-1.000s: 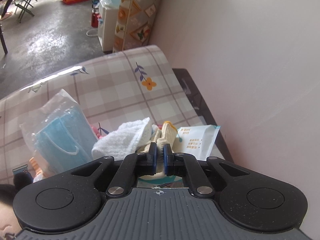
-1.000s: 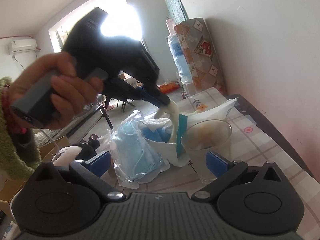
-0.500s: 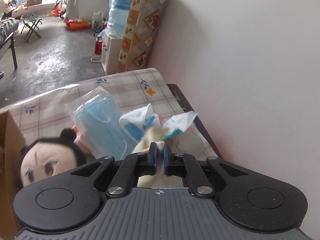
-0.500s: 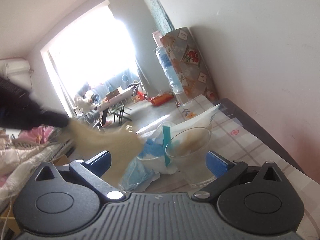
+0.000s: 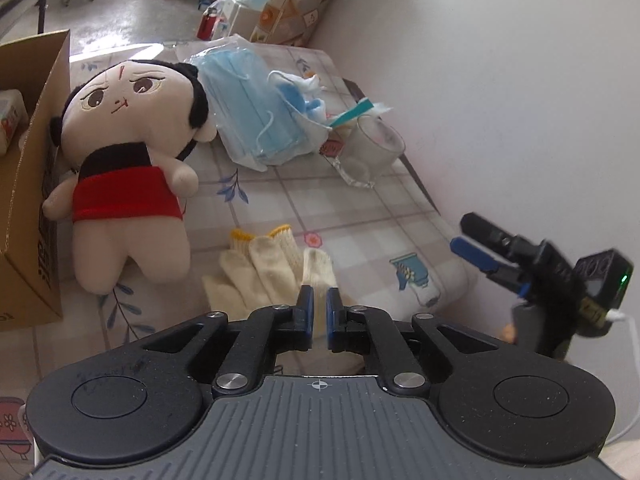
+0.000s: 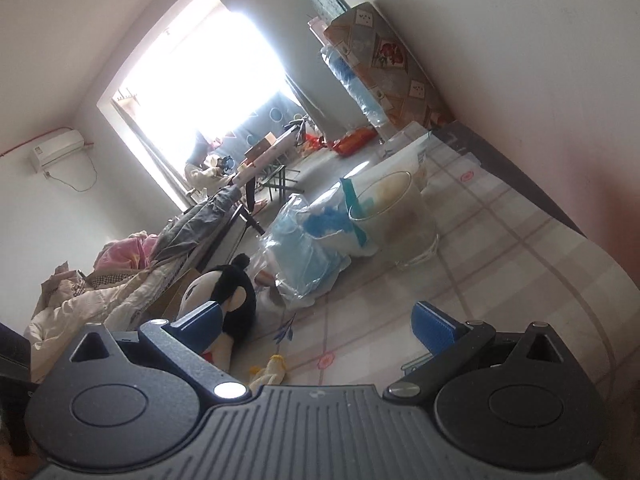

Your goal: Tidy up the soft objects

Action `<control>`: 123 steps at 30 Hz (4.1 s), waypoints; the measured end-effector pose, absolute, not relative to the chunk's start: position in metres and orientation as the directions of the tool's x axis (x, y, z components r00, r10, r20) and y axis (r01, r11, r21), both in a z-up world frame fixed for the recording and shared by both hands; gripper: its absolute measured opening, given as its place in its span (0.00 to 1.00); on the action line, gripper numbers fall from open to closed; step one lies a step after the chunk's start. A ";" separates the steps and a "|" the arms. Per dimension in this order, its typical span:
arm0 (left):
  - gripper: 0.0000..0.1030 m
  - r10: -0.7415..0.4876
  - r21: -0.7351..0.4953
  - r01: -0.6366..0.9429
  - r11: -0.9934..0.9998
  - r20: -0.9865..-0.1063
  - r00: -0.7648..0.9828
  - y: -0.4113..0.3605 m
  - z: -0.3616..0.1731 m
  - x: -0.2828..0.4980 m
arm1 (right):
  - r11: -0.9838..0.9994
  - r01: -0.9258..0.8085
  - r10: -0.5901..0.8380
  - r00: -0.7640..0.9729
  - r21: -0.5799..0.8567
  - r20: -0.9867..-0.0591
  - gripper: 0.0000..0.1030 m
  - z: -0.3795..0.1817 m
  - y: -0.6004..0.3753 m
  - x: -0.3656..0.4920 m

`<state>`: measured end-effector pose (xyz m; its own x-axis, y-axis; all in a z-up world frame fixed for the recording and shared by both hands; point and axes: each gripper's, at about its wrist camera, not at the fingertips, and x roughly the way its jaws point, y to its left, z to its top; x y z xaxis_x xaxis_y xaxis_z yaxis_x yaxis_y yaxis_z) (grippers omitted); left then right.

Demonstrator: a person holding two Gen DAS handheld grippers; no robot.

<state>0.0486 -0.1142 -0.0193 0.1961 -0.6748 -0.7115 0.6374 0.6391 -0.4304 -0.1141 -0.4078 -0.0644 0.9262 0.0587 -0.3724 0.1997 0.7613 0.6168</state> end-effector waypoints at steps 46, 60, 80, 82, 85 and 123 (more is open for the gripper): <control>0.30 -0.426 -0.169 0.524 0.834 -0.802 0.419 -0.113 -0.078 0.051 | 0.938 0.124 0.036 0.894 0.323 -0.447 0.97 0.010 -0.367 -0.021; 0.30 -0.503 -0.282 0.507 0.814 -0.780 0.373 -0.095 -0.080 0.059 | 0.942 0.213 0.018 0.741 0.261 -0.671 0.81 -0.032 -0.395 0.169; 0.30 -0.541 -0.329 0.494 0.805 -0.750 0.382 -0.080 -0.082 0.058 | 0.938 0.117 0.089 0.827 0.326 -0.554 0.08 0.022 -0.384 0.106; 0.30 -0.536 -0.323 0.494 0.807 -0.751 0.385 -0.080 -0.082 0.056 | 0.931 0.079 0.130 0.841 0.356 -0.526 0.08 0.034 -0.378 0.082; 0.30 -0.530 -0.318 0.491 0.811 -0.754 0.388 -0.079 -0.080 0.054 | 0.919 0.027 0.191 0.841 0.393 -0.505 0.08 0.044 -0.367 0.049; 0.30 -0.513 -0.300 0.489 0.819 -0.765 0.389 -0.073 -0.080 0.049 | 0.923 0.022 0.257 0.708 0.384 -0.658 0.89 -0.050 -0.330 0.004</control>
